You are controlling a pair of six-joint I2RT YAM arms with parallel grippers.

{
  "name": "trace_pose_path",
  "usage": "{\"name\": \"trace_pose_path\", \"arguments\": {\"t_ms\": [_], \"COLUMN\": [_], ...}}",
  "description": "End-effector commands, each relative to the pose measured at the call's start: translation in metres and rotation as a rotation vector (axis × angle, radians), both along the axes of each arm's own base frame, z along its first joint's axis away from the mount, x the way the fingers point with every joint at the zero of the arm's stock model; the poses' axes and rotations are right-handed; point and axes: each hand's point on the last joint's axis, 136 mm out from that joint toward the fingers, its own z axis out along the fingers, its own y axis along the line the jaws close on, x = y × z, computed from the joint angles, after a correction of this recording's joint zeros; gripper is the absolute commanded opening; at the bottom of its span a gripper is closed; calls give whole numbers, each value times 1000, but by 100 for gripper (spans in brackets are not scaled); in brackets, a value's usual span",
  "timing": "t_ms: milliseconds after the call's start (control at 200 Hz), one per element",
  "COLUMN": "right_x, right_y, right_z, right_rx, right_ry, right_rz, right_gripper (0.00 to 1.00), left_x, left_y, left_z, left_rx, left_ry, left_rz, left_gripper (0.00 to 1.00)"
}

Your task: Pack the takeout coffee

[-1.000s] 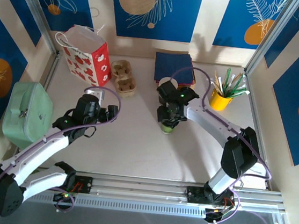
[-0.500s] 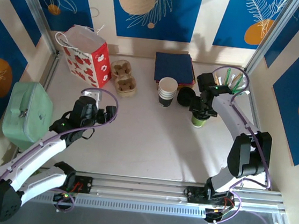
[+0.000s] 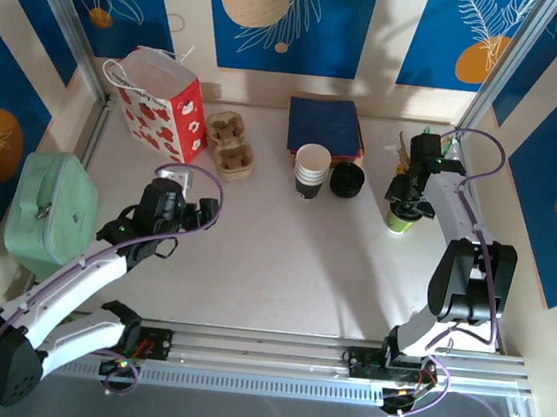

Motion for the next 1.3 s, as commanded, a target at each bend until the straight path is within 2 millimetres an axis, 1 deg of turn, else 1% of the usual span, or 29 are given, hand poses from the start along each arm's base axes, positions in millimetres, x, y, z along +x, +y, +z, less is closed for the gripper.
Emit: {"name": "trace_pose_path", "arguments": {"t_ms": [0, 300, 595, 745, 895, 990, 1065, 1171, 1296], "right_x": [10, 10, 9, 6, -1, -5, -8, -14, -25], "right_y": [1, -3, -8, -11, -6, 3, 20, 54, 100], "right_z": [5, 4, 14, 32, 65, 90, 112, 138, 159], "right_rx": [35, 56, 62, 61, 76, 109, 159, 249, 362], "right_ry": [-23, -10, -16, -42, -118, -190, -265, -374, -487], "right_rz": [7, -7, -20, -25, -16, 9, 64, 171, 314], "right_gripper": [74, 79, 83, 83, 83, 82, 82, 82, 81], "left_x": [2, 5, 5, 5, 7, 8, 11, 15, 20], "left_y": [2, 1, 2, 2, 2, 1, -1, -2, -3], "left_z": [9, 15, 17, 20, 24, 25, 25, 25, 26], "left_rx": [-5, -2, 0, 3, 10, 7, 4, -3, -4], "left_ry": [-25, -32, -36, -39, -40, -32, -22, 1, 29], "left_rz": [-4, -8, -9, -9, -8, -6, -3, 10, 29], "left_gripper": [88, 88, 88, 88, 89, 89, 89, 89, 90]}}
